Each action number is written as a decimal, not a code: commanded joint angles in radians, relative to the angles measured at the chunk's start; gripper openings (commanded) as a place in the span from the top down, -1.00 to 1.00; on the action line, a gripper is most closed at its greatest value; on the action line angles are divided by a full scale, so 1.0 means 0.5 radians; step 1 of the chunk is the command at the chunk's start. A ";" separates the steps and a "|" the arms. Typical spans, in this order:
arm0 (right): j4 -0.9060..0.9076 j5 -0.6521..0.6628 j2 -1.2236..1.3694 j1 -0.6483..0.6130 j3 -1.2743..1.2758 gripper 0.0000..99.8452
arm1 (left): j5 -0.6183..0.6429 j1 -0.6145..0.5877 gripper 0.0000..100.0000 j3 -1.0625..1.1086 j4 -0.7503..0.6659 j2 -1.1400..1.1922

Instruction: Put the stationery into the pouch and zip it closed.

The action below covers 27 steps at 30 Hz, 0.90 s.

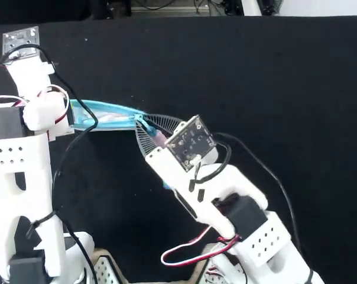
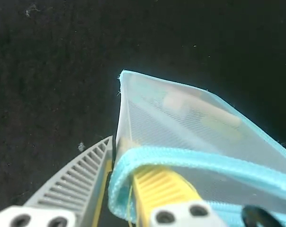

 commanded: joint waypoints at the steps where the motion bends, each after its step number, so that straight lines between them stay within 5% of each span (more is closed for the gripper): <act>1: 0.061 0.089 0.115 0.055 -0.342 0.98 | -0.009 0.017 0.93 -0.152 -0.003 -0.012; 11: 0.298 0.368 0.674 0.058 -0.796 0.98 | -0.012 0.014 0.93 -0.333 0.006 -0.009; 20: 0.825 0.384 0.612 -0.034 -0.741 0.98 | -0.009 0.014 0.93 -0.219 -0.006 0.009; 27: 0.644 0.384 0.597 -0.037 -0.400 0.97 | -0.009 0.011 0.93 -0.235 -0.006 0.003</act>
